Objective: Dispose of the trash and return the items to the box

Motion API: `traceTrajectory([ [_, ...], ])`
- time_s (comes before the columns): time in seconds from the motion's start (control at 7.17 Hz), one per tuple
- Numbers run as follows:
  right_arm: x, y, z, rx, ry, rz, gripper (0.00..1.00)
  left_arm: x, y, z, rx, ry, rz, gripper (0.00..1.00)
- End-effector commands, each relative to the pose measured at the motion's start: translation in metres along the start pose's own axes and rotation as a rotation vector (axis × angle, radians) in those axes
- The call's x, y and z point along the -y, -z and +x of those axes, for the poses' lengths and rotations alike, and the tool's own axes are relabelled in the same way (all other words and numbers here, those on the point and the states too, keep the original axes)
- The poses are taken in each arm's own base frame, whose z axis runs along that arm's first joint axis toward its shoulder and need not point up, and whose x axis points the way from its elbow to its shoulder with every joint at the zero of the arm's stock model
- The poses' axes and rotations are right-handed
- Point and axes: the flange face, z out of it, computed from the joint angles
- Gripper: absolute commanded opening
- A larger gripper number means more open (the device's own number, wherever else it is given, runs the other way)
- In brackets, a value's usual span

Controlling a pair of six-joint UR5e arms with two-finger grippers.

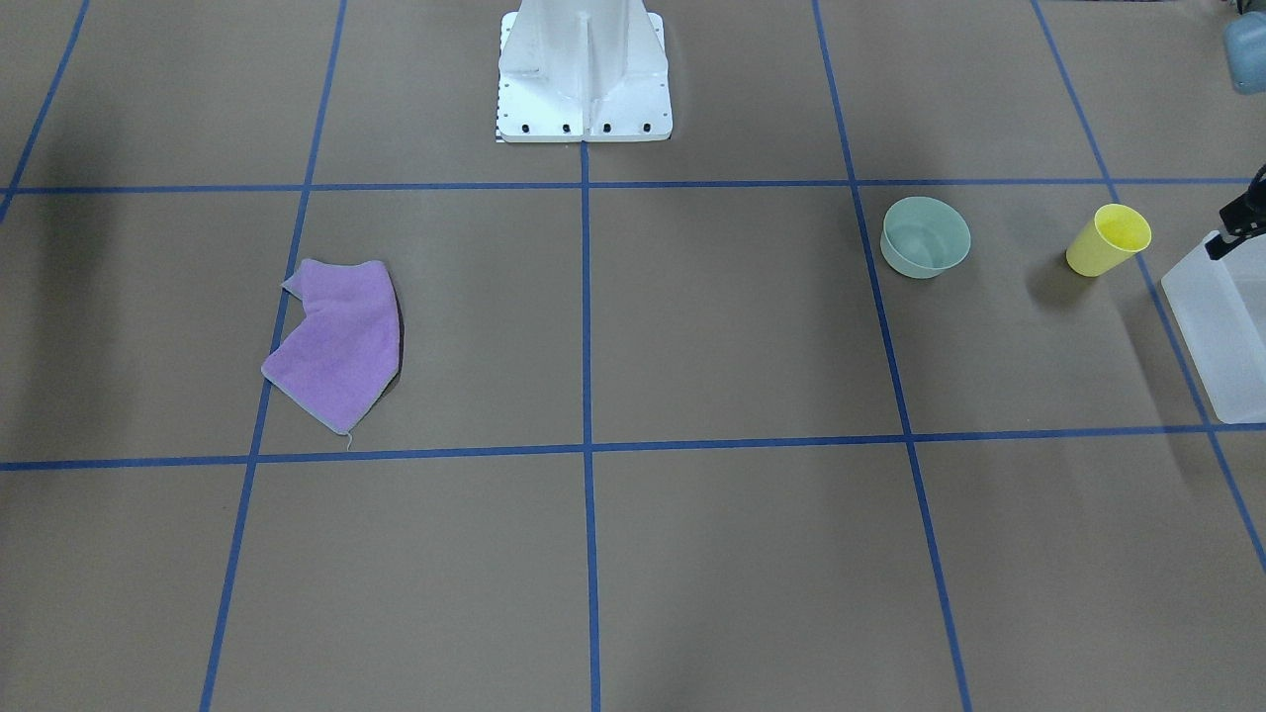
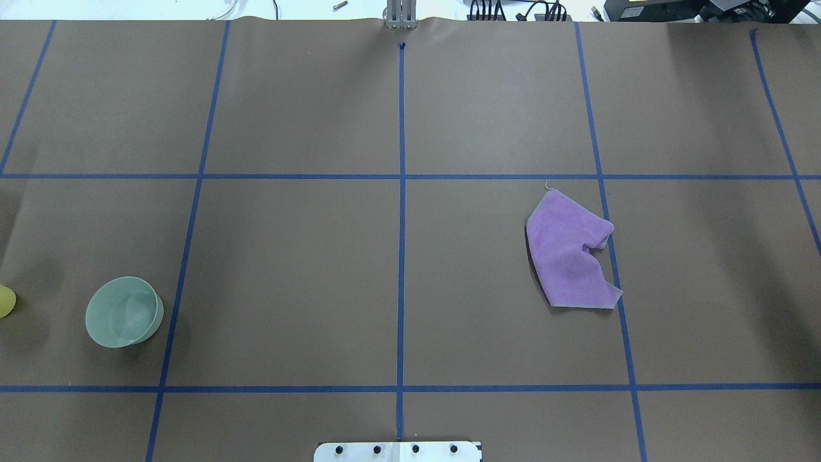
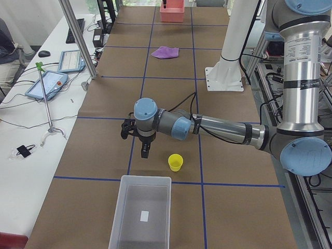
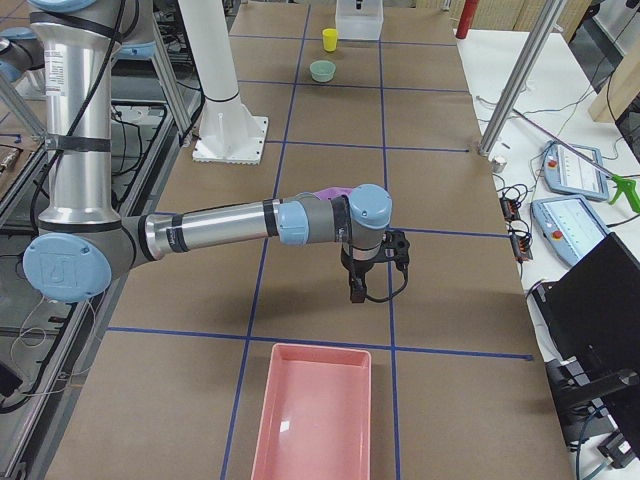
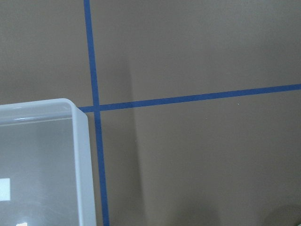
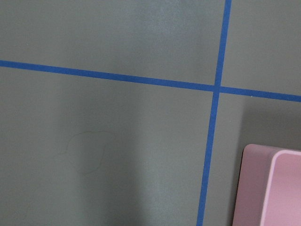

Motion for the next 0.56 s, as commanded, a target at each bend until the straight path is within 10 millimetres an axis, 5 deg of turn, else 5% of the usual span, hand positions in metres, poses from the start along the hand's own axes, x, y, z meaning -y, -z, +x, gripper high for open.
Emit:
traceTrajectory([
  [0.0, 0.001, -0.002, 0.000, 0.007, -0.001, -0.004, 1.00, -0.050, -0.034, 0.002, 0.018, 0.026, -0.032, 0.98],
  [0.14, 0.001, -0.002, 0.000, 0.006, 0.000, -0.003, 1.00, -0.058, -0.046, 0.001, 0.025, 0.047, -0.053, 0.98],
  [0.42, 0.002, -0.004, -0.003, 0.009, 0.003, -0.008, 1.00, -0.062, -0.078, 0.038, 0.062, 0.090, -0.049, 0.98],
])
